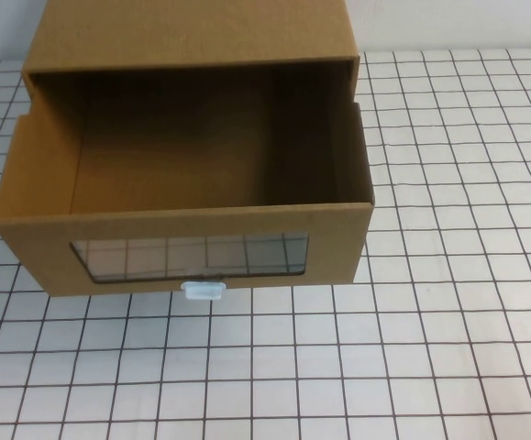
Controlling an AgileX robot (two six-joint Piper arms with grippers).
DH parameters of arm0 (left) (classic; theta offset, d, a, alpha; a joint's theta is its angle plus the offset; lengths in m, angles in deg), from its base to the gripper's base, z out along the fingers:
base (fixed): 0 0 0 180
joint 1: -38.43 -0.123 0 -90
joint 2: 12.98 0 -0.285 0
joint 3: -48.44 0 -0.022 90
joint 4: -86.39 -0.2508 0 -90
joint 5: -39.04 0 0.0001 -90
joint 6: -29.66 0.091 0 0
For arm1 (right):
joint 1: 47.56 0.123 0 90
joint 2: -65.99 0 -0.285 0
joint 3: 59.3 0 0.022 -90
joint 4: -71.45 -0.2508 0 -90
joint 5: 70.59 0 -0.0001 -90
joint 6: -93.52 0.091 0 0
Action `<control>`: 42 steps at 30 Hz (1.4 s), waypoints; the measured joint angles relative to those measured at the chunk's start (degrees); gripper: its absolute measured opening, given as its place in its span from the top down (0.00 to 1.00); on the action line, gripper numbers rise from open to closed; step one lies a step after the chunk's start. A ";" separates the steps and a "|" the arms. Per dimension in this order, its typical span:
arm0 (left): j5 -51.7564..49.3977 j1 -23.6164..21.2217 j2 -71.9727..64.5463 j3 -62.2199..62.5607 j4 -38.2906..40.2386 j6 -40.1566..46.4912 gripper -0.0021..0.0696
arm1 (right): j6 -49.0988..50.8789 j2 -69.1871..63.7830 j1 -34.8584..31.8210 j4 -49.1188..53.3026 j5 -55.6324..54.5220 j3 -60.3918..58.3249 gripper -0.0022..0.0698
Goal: Open the shoe box
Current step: 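Pull the top drawer of the cardboard box fully open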
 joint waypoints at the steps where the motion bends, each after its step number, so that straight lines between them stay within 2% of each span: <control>1: 0.00 0.00 0.00 0.00 0.00 0.00 0.97 | -3.47 0.00 0.00 -3.08 -0.15 0.00 0.99; 5: 0.00 0.00 0.00 0.00 0.00 0.00 0.97 | -21.43 0.02 0.00 -20.05 0.99 0.00 0.99; 9: 0.00 0.00 0.00 0.00 0.00 0.00 0.97 | -26.67 0.02 0.00 -22.72 8.55 0.00 0.99; 14: 0.00 0.00 0.00 0.00 0.00 0.00 0.97 | -27.57 0.02 0.00 -23.49 15.97 0.00 0.99; 34: 0.00 0.00 0.00 0.00 0.00 0.14 0.97 | -27.90 0.10 0.00 -23.73 16.39 0.00 0.99; 39: 0.30 0.00 0.00 0.00 -3.34 1.58 0.97 | -27.90 0.10 0.00 -23.73 16.48 0.00 0.99; 42: 0.91 0.00 0.76 0.00 -9.38 1.16 0.97 | -27.90 0.10 0.00 -23.73 16.48 0.00 0.99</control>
